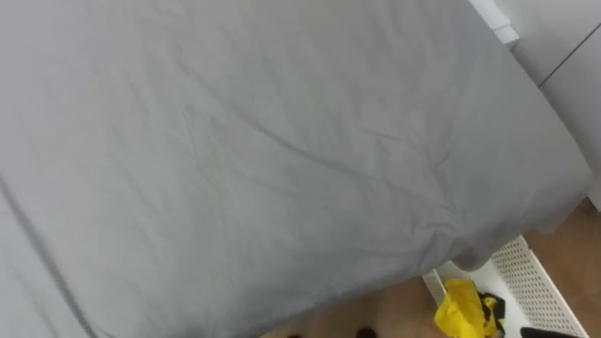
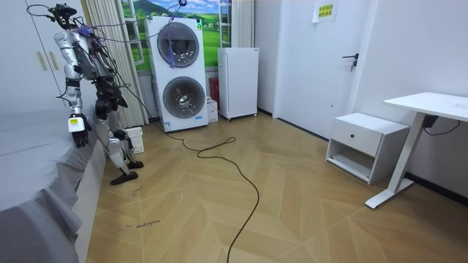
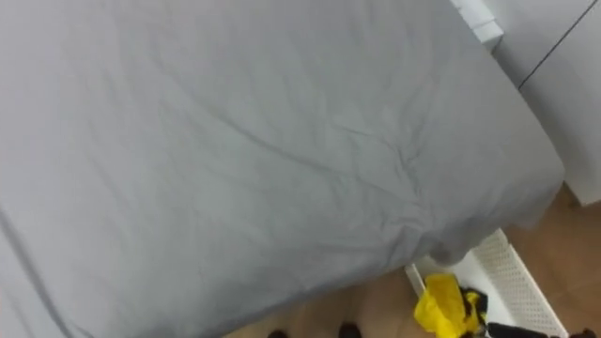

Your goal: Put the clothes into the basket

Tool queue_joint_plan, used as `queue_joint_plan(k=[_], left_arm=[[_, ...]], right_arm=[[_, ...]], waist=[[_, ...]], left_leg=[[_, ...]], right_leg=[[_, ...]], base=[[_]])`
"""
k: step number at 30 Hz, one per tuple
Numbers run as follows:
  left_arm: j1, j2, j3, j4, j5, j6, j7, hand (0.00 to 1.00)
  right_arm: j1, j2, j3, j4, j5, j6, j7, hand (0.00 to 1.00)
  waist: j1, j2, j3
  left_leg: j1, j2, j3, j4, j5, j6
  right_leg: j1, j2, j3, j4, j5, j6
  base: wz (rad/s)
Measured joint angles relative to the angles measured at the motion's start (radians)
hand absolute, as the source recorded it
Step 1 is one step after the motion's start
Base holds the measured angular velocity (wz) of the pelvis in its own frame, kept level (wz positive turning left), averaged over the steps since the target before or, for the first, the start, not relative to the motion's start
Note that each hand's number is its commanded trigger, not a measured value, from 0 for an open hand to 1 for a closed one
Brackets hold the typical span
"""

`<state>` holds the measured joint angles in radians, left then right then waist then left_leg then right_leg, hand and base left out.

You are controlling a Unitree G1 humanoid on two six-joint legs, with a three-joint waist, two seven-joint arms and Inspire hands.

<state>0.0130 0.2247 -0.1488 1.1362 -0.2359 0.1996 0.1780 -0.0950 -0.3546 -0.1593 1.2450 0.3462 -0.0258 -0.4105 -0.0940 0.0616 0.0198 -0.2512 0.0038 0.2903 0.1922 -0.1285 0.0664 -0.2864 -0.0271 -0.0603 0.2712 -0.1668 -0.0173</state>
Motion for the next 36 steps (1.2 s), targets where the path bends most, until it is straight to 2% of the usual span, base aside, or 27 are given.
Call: queue_joint_plan(k=[1,3,5,7,9,14,15,18,23,26,29,31,36], left_arm=[[0.015,0.000,0.012,-0.006,0.010,-0.004,0.000,0.00],[0.060,0.002,0.039,-0.036,0.024,-0.005,0.007,0.00],[0.085,0.008,0.040,-0.061,0.036,-0.005,0.009,0.00],[0.102,0.011,0.048,-0.083,0.071,-0.005,0.016,0.00],[0.102,0.010,0.051,-0.083,0.095,-0.006,0.018,0.00],[0.112,-0.002,0.070,-0.083,0.094,-0.017,0.022,0.00],[0.113,-0.011,0.071,-0.081,0.091,-0.024,0.029,0.00],[0.115,-0.024,0.071,-0.070,0.091,-0.046,0.030,0.00],[0.122,-0.049,0.131,-0.056,0.140,-0.093,0.025,0.00],[0.130,-0.059,0.149,-0.076,0.191,-0.107,0.026,0.00],[0.131,-0.071,0.150,-0.078,0.245,-0.117,0.026,0.00],[0.131,-0.086,0.162,-0.078,0.274,-0.120,0.026,0.00],[0.132,-0.119,0.184,-0.075,0.275,-0.136,0.025,0.00]], right_arm=[[0.010,0.005,0.000,-0.008,0.002,0.000,0.000,0.00],[0.045,0.018,0.000,-0.024,0.002,0.000,0.003,0.00],[0.070,0.029,0.012,-0.039,0.005,0.002,0.007,0.00],[0.082,0.062,0.028,-0.047,-0.001,0.005,0.016,0.00],[0.083,0.088,0.040,-0.046,-0.007,0.005,0.030,0.00],[0.097,0.137,0.064,-0.050,-0.032,0.005,0.081,0.00],[0.108,0.147,0.077,-0.052,-0.032,0.005,0.089,0.00],[0.127,0.170,0.120,-0.047,-0.034,0.005,0.108,0.00],[0.147,0.180,0.160,-0.044,-0.040,0.006,0.150,0.00],[0.151,0.186,0.179,-0.045,-0.051,0.010,0.183,0.00],[0.149,0.193,0.185,-0.044,-0.080,0.027,0.199,0.00],[0.151,0.199,0.221,-0.044,-0.093,0.027,0.213,0.00],[0.154,0.216,0.256,-0.042,-0.121,0.028,0.255,0.00]], waist=[[0.002,-0.006,-0.0039],[0.002,-0.030,-0.0184],[0.004,-0.046,-0.0212],[0.008,-0.062,-0.0202],[0.018,-0.068,-0.0180],[0.019,-0.069,-0.0145],[0.022,-0.070,-0.0137],[0.027,-0.073,-0.0115],[0.065,-0.083,-0.0059],[0.071,-0.090,-0.0046],[0.080,-0.088,-0.0080],[0.101,-0.083,-0.0099],[0.116,-0.072,-0.0139]], left_leg=[[0.012,0.000,0.000,-0.005,0.000,-0.001],[0.061,0.000,-0.011,-0.011,-0.003,-0.005],[0.094,-0.002,-0.027,-0.016,-0.005,-0.008],[0.125,-0.003,-0.044,-0.025,-0.008,-0.012],[0.145,-0.003,-0.050,-0.028,-0.009,-0.014],[0.183,-0.008,-0.080,-0.029,-0.012,-0.019],[0.190,-0.015,-0.088,-0.030,-0.012,-0.019],[0.206,-0.016,-0.104,-0.031,-0.013,-0.021],[0.230,-0.019,-0.111,-0.042,-0.014,-0.020],[0.226,-0.035,-0.142,-0.040,-0.014,-0.019],[0.227,-0.038,-0.162,-0.037,-0.018,-0.014],[0.230,-0.040,-0.162,-0.037,-0.019,-0.012],[0.237,-0.048,-0.176,-0.042,-0.020,-0.010]], right_leg=[[0.016,0.002,0.000,-0.007,0.001,-0.001],[0.085,0.003,-0.018,-0.049,0.005,-0.002],[0.132,0.004,-0.026,-0.070,0.005,-0.002],[0.176,0.007,-0.041,-0.092,0.005,-0.003],[0.204,0.009,-0.050,-0.104,0.006,-0.004],[0.261,0.008,-0.079,-0.121,0.002,-0.005],[0.270,0.008,-0.079,-0.120,-0.001,-0.006],[0.294,0.007,-0.080,-0.120,-0.005,-0.006],[0.322,-0.005,-0.100,-0.121,-0.013,-0.003],[0.330,-0.006,-0.132,-0.127,-0.016,0.002],[0.346,-0.011,-0.146,-0.137,-0.020,0.007],[0.350,-0.013,-0.146,-0.137,-0.021,0.008],[0.361,-0.017,-0.159,-0.136,-0.023,0.012]], base=[[0.07],[0.23],[0.27],[0.24],[0.16],[0.18],[0.14],[0.14],[0.08],[0.29],[0.22],[0.00],[0.06]])
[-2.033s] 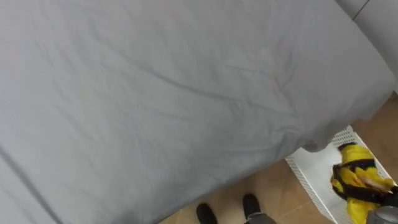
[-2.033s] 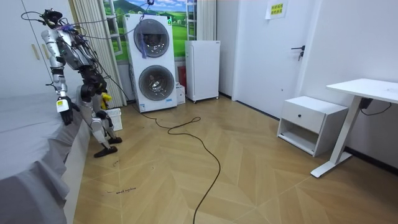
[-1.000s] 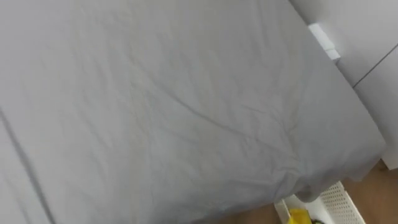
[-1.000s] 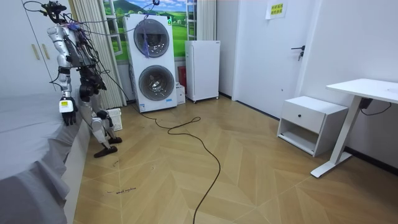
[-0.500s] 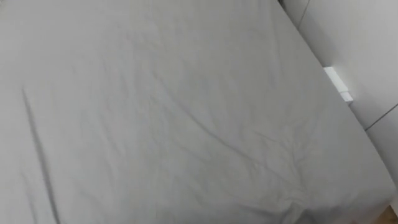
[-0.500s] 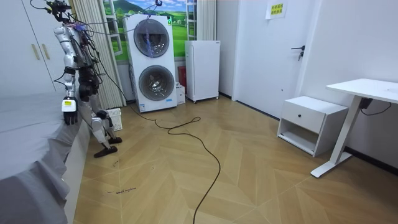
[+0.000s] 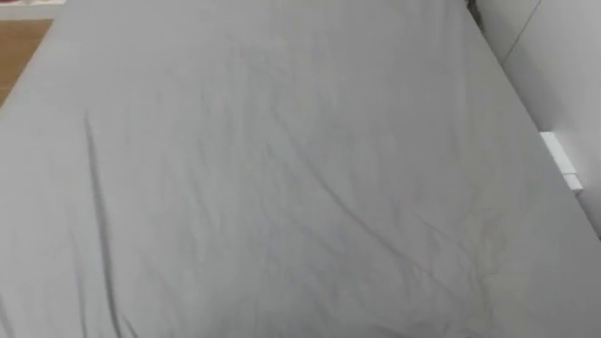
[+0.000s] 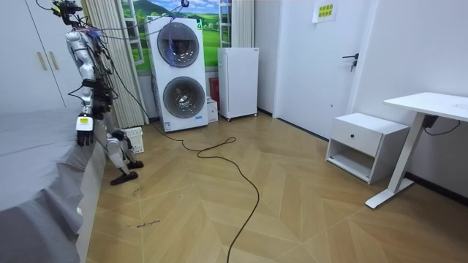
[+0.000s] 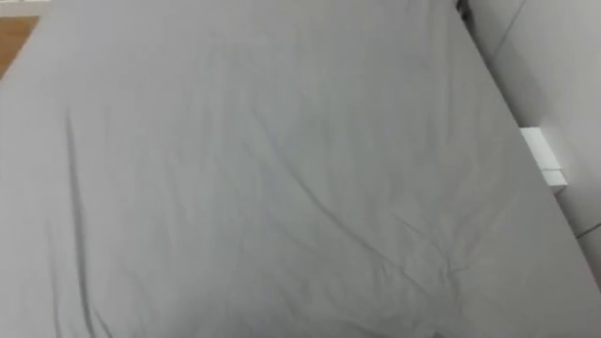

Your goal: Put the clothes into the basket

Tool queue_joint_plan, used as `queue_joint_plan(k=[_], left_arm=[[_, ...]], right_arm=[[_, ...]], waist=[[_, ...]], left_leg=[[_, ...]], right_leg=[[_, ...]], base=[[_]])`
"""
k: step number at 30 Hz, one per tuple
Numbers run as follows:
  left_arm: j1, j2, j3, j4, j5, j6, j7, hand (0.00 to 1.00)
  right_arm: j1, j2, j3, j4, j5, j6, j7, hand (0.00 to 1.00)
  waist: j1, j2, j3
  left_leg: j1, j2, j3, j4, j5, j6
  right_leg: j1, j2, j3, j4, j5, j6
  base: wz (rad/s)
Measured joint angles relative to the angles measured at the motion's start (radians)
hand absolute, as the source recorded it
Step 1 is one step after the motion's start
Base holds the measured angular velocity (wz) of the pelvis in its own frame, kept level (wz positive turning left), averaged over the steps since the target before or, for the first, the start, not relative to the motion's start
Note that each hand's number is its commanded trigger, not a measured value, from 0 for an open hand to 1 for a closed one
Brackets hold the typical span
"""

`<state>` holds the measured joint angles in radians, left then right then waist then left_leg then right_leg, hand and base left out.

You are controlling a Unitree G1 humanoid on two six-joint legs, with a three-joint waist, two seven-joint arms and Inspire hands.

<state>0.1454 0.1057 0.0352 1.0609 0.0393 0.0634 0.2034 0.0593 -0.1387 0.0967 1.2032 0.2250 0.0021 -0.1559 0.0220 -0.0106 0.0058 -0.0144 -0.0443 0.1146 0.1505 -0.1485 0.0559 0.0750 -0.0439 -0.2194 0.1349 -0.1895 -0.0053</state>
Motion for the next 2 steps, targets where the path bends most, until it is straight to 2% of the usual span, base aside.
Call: queue_joint_plan(k=[2], left_arm=[[0.000,-0.006,0.000,0.000,0.002,-0.006,-0.003,0.00]], right_arm=[[0.003,0.002,0.000,0.008,0.000,0.001,0.007,0.00]], waist=[[0.003,0.002,0.0011]], left_leg=[[0.005,-0.001,-0.011,0.000,0.000,0.000]], right_leg=[[0.010,-0.001,-0.004,0.000,-0.001,0.001]], base=[[0.13]])
